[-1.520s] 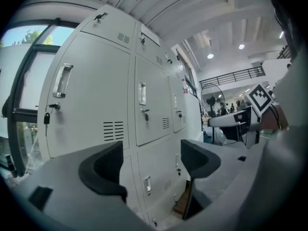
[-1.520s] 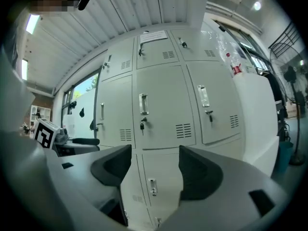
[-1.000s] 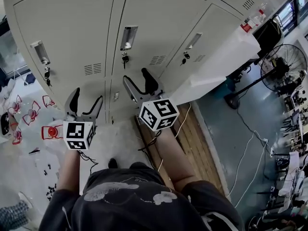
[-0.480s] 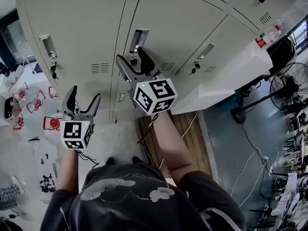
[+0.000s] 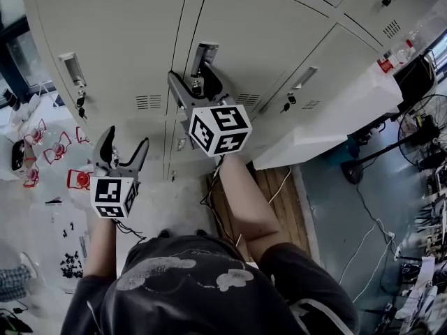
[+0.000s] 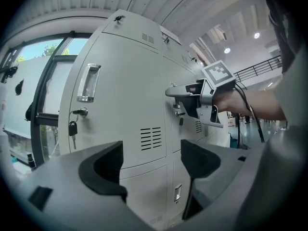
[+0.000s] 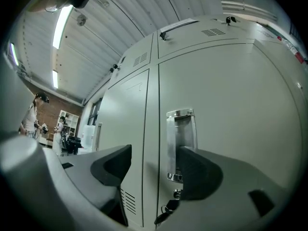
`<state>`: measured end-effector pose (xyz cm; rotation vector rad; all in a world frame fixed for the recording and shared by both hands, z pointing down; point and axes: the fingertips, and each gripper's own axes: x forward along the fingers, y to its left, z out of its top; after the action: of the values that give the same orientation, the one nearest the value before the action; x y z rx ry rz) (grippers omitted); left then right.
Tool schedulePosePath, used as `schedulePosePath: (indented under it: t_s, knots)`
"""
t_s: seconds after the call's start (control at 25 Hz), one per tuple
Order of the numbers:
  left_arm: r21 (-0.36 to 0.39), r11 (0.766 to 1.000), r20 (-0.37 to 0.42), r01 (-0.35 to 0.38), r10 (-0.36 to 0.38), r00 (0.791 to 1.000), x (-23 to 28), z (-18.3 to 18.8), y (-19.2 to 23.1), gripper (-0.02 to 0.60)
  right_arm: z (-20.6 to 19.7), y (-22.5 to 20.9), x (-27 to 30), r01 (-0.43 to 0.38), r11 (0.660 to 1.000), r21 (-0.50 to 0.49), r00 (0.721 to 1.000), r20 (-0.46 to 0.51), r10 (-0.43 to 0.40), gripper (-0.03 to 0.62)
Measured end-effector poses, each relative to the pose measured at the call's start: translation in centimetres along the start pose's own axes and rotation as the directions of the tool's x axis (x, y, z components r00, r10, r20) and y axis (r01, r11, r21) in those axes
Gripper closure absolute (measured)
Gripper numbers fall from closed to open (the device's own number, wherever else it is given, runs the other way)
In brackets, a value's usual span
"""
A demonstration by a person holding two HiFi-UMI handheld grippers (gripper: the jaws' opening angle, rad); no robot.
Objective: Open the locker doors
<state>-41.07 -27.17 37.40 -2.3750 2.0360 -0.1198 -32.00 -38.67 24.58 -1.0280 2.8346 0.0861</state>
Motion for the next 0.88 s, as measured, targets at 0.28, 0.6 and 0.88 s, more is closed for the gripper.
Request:
schedulePosePath:
  t_s: [0.28,0.6,0.88]
  knots:
    - [-0.003,1.0,0.007,0.008,-0.008,1.0,0.4,0.0,0.4,0.212,0.1,-0.3,0.4,0.019,0.999,0.025,1.0,0.014,-0.019,0.295]
    - [-0.017,0.999,-0.002,0.044,-0.044,0.999,0.3,-0.7,-0.2,0.212,0.2,0.2,-0.2,0.052,0.998,0.037,0.999,-0.012,-0.052,0.3]
    - [-0.016,0.997,-0.008,0.08,-0.08,0.997,-0.2,-1.1,-0.8,0.212,0.5,0.1,-2.7,0.183,0.983,0.003,0.982,-0.04,-0.182,0.397]
